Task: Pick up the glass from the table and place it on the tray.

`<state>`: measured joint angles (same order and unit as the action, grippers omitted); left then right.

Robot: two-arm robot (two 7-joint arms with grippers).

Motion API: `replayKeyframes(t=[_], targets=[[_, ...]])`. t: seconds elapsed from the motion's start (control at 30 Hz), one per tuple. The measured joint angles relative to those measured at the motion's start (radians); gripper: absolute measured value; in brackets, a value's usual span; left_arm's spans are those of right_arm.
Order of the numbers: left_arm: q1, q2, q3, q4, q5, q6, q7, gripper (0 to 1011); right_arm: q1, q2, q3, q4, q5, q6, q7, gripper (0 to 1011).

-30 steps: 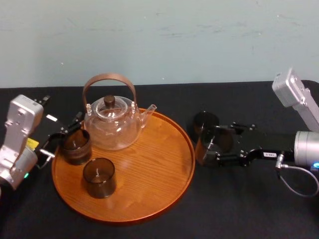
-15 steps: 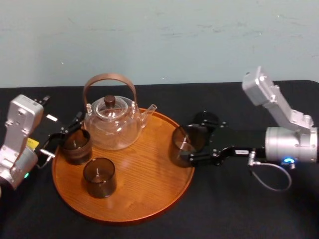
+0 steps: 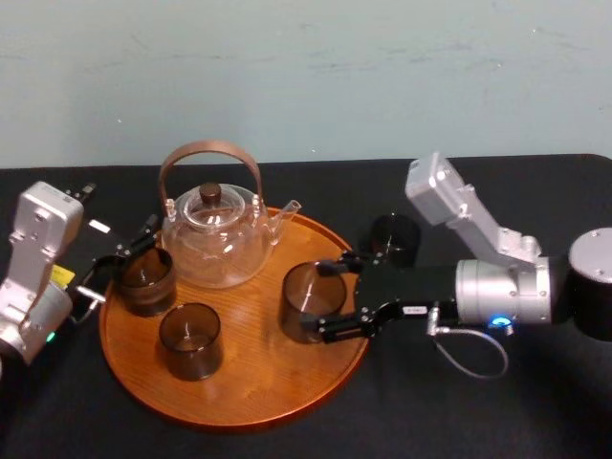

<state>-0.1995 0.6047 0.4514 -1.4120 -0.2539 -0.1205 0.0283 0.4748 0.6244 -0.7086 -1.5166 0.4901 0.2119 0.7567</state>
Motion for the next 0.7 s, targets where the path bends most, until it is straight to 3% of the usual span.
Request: replayKeyframes(t=[0.4,0.7], targets=[[0.000,0.000,0.000,0.000,0.000,0.000,0.000,1001,0.018,-0.065,-0.049,0.101,-0.036,-0.034,0.010,903],[0.000,0.000,0.000,0.000,0.000,0.000,0.000,1002,0.019,-0.092,-0.060,0.156,-0.054,-0.041,0.009,903]])
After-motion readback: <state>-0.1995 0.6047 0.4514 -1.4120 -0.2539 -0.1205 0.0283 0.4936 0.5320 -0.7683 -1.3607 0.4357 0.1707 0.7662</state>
